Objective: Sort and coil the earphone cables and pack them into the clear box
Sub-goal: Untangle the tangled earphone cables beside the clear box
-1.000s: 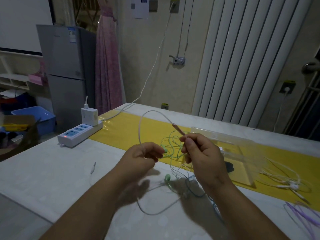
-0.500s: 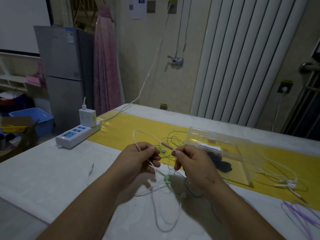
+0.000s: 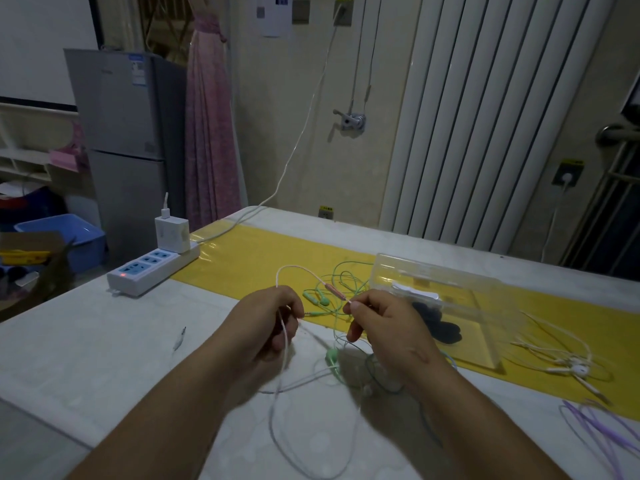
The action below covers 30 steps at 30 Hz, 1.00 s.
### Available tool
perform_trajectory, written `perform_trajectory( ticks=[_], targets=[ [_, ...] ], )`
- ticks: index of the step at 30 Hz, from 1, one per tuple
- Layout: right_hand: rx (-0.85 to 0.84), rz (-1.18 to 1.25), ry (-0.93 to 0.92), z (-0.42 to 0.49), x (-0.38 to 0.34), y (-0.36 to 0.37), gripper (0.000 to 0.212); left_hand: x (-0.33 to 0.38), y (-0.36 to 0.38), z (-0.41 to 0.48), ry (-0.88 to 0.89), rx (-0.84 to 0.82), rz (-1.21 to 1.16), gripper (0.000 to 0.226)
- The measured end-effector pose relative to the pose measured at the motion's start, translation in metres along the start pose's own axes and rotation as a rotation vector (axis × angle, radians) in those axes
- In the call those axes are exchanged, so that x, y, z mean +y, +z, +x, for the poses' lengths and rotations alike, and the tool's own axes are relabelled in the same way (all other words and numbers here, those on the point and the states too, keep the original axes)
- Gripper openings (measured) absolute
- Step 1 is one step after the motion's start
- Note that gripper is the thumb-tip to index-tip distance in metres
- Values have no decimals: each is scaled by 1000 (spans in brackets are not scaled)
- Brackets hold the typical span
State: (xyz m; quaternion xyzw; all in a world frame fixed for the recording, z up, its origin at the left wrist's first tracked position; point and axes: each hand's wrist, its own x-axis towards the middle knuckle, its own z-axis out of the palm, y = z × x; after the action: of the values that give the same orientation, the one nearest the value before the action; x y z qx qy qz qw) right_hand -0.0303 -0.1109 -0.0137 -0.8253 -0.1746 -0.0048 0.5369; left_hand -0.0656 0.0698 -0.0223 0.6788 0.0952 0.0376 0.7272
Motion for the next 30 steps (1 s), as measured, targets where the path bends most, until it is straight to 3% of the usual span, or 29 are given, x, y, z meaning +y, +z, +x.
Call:
perform_trajectory(
  ticks=[6, 17, 21, 26, 28, 30],
  targets=[
    [-11, 72, 49, 2, 2, 3, 19, 4, -2, -1, 38, -140, -334, 14],
    [-212, 302, 74, 2, 1, 11, 38, 7, -5, 0, 153, -171, -515, 11],
    [-256, 381, 65, 1, -3, 8, 31, 5, -5, 0, 166, -183, -535, 15],
    [-119, 573, 85, 0, -8, 1, 26, 3, -8, 5, 181, -113, -247, 36],
    [-29, 586, 60, 3, -6, -5, 27, -7, -1, 8, 163, -12, 15, 36],
    [30, 611, 38, 6, -5, -10, 27, -20, 6, 11, 207, -15, 385, 31]
  ],
)
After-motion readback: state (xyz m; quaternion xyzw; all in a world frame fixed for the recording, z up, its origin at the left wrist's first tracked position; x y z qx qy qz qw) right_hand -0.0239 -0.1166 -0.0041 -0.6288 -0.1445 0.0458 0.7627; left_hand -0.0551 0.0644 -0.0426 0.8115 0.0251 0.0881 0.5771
